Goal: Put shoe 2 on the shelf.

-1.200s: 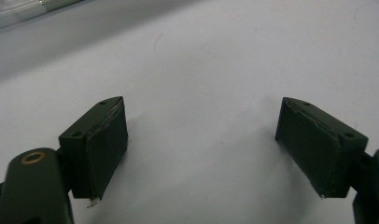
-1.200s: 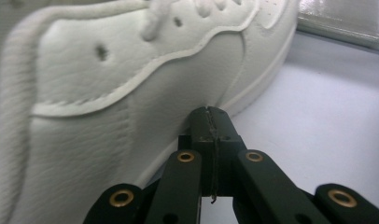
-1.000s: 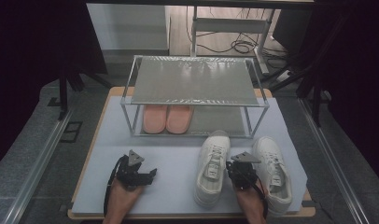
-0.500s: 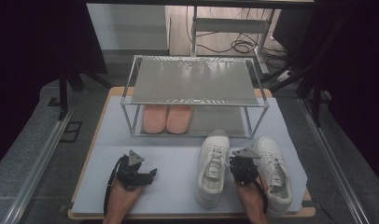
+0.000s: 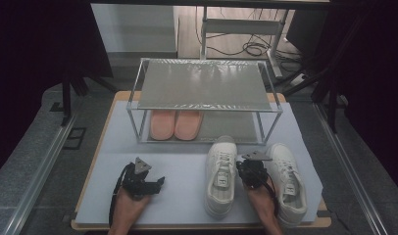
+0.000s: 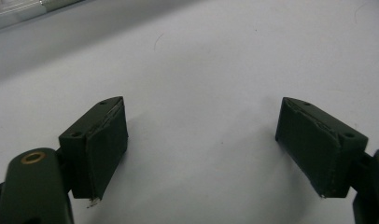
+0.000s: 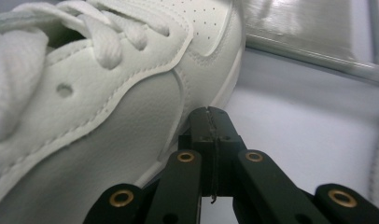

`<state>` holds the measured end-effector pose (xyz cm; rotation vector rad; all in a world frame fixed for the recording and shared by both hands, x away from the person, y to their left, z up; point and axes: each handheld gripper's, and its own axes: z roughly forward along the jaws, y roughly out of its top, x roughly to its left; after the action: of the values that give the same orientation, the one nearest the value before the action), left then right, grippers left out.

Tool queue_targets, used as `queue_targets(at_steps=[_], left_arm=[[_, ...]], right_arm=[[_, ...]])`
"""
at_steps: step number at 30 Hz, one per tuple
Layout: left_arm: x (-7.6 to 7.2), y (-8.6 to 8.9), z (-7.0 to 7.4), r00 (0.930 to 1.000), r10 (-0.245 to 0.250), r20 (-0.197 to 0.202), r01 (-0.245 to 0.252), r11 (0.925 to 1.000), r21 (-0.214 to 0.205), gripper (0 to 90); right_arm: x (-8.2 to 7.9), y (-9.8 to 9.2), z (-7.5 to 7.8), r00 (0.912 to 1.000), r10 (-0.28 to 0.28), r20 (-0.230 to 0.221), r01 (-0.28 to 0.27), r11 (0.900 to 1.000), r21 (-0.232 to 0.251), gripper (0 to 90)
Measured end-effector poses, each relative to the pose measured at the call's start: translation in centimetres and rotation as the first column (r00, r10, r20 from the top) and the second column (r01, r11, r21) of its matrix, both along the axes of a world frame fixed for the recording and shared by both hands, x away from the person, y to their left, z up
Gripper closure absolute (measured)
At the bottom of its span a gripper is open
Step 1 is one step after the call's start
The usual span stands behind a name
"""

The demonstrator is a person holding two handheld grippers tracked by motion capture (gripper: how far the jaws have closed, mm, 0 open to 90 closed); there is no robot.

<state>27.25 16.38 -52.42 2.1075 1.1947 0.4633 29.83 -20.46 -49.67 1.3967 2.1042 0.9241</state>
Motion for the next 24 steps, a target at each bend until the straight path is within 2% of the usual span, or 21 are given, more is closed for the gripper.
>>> queue_targets(at_steps=[6,14,15,16,20,21,22,24], left_arm=[[0.0,0.0,0.0,1.0,0.0,0.0,0.0,1.0,0.0,16.9],[0.0,0.0,0.0,1.0,0.0,0.0,0.0,1.0,-0.001,16.9],[0.0,0.0,0.0,1.0,0.0,0.0,0.0,1.0,-0.001,16.9],[0.0,0.0,0.0,1.0,0.0,0.0,0.0,1.0,0.0,16.9],[0.0,0.0,0.0,1.0,0.0,0.0,0.0,1.0,0.0,16.9],[0.0,0.0,0.0,1.0,0.0,0.0,0.0,1.0,0.0,16.9],[0.0,0.0,0.0,1.0,0.0,0.0,0.0,1.0,0.0,16.9],[0.0,0.0,0.0,1.0,0.0,0.0,0.0,1.0,0.0,16.9]], right_arm=[[0.4,0.7,-0.2,0.9987,0.051,-0.01,-0.051,0.9983,0.029,90.0],[1.3,2.1,-0.3,0.99,0.138,-0.026,-0.137,0.9887,0.062,90.0],[1.6,2.6,-0.2,0.9834,0.179,-0.031,-0.177,0.9822,0.063,90.0],[1.8,2.8,-0.2,0.9798,0.197,-0.034,-0.195,0.979,0.061,89.9],[2.4,3.7,-0.3,0.9645,0.26,-0.045,-0.258,0.9647,0.055,89.9],[2.4,3.7,-0.3,0.9645,0.26,-0.045,-0.258,0.9647,0.055,89.9],[2.7,4.1,-0.3,0.9548,0.294,-0.047,-0.291,0.9555,0.045,90.0],[3.0,4.4,-0.3,0.9446,0.324,-0.055,-0.321,0.9459,0.043,90.0]])
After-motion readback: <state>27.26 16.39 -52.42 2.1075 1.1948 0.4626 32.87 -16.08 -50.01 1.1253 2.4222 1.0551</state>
